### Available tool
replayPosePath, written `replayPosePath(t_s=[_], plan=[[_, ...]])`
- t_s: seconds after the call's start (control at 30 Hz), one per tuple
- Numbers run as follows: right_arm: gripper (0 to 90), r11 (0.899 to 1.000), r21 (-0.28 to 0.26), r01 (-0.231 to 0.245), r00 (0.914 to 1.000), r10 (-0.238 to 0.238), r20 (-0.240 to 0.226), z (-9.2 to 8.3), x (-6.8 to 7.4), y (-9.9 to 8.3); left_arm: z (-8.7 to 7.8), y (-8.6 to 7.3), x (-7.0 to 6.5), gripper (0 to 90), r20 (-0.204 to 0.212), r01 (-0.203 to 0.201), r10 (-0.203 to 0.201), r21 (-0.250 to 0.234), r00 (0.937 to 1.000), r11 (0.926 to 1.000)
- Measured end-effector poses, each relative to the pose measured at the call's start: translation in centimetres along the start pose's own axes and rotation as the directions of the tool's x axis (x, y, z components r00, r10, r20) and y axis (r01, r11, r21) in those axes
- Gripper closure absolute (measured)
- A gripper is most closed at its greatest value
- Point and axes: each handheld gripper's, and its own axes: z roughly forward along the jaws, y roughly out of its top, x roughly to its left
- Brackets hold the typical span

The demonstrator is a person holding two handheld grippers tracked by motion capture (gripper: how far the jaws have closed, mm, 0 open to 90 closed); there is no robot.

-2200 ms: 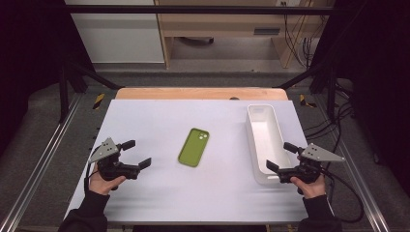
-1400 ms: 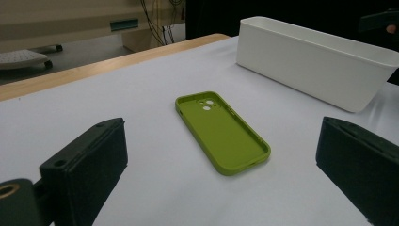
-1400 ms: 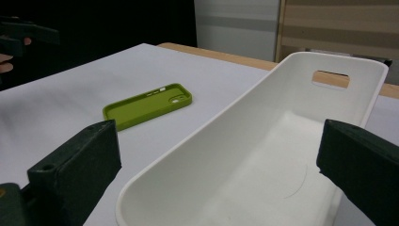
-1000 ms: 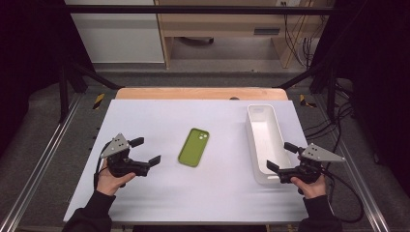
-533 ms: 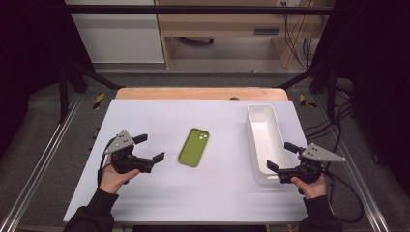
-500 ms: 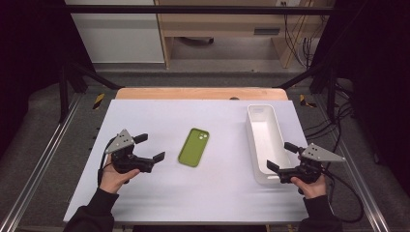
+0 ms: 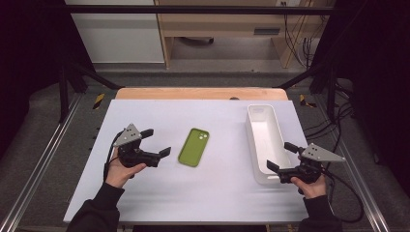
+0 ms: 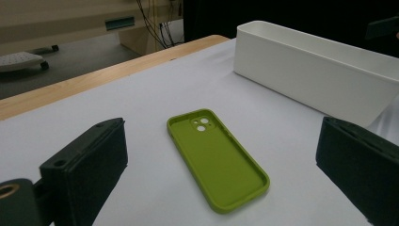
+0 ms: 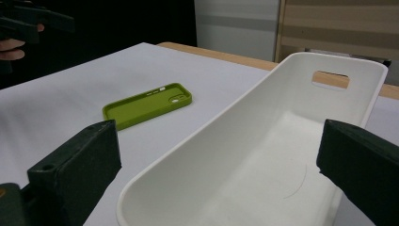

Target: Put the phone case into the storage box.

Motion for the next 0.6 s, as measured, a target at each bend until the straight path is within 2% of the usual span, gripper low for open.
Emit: replayPosePath(t_s=[0.6], plan=[[0.6, 1.000, 0.001, 0.003, 1.0000, -0.003, -0.003, 0.0, 0.0, 0.0, 2.9, 1.2, 0.0, 2.4, 0.001, 0.005, -0.005, 0.024, 1.0000, 0.9997]])
